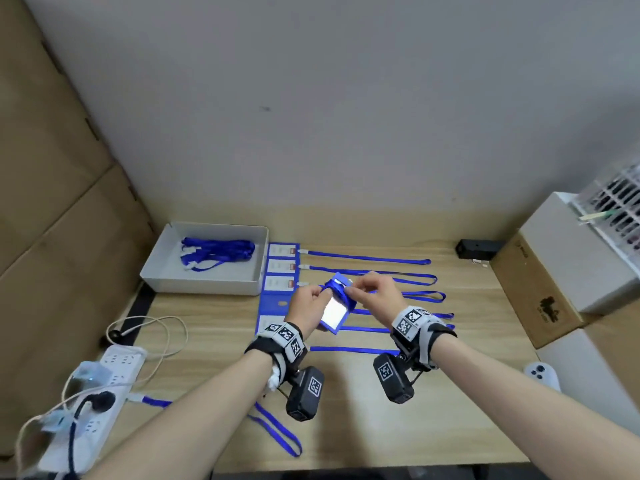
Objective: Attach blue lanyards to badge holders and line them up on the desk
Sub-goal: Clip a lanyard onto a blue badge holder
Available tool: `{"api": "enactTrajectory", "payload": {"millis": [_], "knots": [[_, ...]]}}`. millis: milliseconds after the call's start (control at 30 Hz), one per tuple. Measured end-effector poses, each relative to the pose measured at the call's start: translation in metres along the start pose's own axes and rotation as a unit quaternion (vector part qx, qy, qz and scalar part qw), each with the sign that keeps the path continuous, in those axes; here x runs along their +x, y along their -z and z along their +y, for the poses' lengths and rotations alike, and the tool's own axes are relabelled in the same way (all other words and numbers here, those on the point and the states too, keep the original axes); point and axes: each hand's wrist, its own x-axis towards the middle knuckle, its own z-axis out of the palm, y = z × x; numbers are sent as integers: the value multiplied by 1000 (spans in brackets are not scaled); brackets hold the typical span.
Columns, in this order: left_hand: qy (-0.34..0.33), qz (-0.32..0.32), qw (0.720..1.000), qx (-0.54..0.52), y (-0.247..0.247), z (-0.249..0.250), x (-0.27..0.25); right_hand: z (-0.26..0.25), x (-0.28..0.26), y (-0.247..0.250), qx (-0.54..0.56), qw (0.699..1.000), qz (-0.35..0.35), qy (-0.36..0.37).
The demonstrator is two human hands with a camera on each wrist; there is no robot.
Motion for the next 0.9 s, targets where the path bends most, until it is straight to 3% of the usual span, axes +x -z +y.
{"api": "enactTrajectory", "payload": {"millis": [100, 333, 433, 633, 767, 900], "knots": [[-22, 31, 999, 21, 20, 2, 3, -16, 4, -11, 5, 1000, -24, -7], [-57, 15, 997, 54, 43, 6, 11, -40, 15, -24, -46, 998, -35, 5], [-82, 41, 995, 49, 42, 2, 13, -42, 16, -20, -63, 996, -58, -3], [-80, 69, 994, 28, 43, 10, 14, -40, 18, -8, -56, 991, -124, 12], [-57, 54, 996, 42, 40, 11, 18, -36, 17, -4, -81, 989, -121, 5], [-28, 30, 998, -57, 33, 13, 14, -28, 19, 3, -4, 992, -122, -22]]}}
